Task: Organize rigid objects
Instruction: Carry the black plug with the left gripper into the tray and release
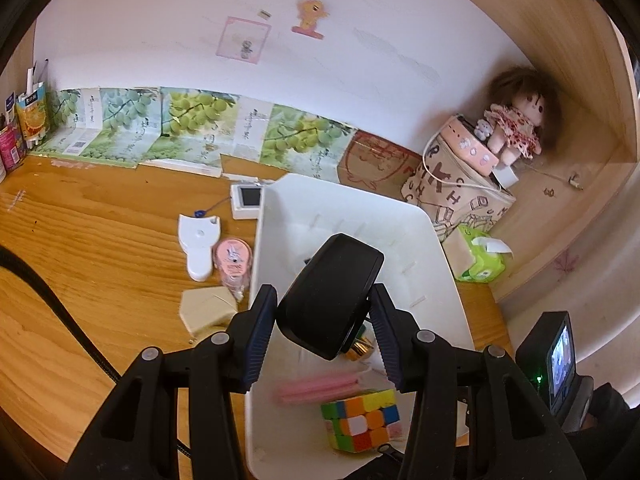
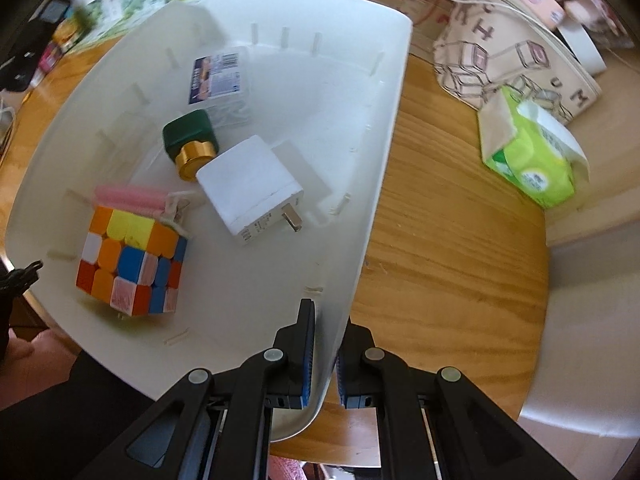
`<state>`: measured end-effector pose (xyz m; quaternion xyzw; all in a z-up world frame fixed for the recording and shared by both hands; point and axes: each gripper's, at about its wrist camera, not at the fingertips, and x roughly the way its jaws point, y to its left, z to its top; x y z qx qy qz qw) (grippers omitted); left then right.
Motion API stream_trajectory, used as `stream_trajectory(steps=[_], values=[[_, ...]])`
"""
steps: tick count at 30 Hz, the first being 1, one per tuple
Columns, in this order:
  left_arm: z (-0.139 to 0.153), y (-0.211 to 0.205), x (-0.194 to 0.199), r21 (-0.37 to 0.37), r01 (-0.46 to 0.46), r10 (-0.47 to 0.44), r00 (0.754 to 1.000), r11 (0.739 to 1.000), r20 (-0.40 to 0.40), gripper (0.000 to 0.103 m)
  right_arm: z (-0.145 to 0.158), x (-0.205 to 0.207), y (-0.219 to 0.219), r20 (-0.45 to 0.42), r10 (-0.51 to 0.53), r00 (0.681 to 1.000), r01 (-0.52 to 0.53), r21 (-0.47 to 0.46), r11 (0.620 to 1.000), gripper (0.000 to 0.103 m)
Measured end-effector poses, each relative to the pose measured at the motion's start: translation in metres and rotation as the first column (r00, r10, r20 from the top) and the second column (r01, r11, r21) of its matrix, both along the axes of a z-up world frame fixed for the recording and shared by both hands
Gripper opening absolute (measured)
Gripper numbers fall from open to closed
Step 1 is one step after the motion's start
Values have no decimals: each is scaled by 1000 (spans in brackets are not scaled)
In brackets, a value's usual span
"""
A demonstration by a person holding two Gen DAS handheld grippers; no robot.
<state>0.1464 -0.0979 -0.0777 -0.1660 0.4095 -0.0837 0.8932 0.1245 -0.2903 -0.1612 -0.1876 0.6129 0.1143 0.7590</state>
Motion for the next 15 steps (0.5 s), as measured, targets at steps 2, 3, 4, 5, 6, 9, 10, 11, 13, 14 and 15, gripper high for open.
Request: stream_trajectory(steps=[2,3,4,5,6,9,10,11,13,14,15], values=[[-1,-9,-1,9,8,-8,1000,1000,-9,51,0,0,0,-1,24,1000,-24,5,1000,9],[-1,-13,-1,13,12,-11,1000,1000,-12,51,0,1,0,-3,42,999,-42,10,999,9],[-2,-17,-1,17,14,-14,1000,1000,-16,51,1,-1,2,-3,53,999,-53,13,999,9],[-3,-21,-1,21,18,-17,1000,1000,-22,51,1,-1,2,-4,72,997,-72,16,997,9],[-3,-24,-1,24,19,-18,1000,1000,-26,51,1,-1,2,-4,86,996,-86,18,996,9],[-7,-32,-2,31,15,-13,999,999,-43,51,1,-2,4,-5,125,992,-125,23,992,10],[-8,-33,-2,31,12,-10,999,999,-47,52,1,-2,3,-6,139,990,-139,28,990,11],[-9,-36,-3,32,6,-4,999,999,-54,52,1,-2,3,-7,150,989,-150,34,988,11],[-11,-37,-4,29,-3,4,998,1000,-61,52,2,-4,3,-10,170,985,-170,43,985,12],[-12,-39,-5,30,-7,9,998,1000,-65,52,1,-4,3,-11,182,983,-181,45,982,13],[-13,-41,-6,32,-12,14,998,999,-68,52,1,-4,3,-12,190,982,-189,46,981,13]])
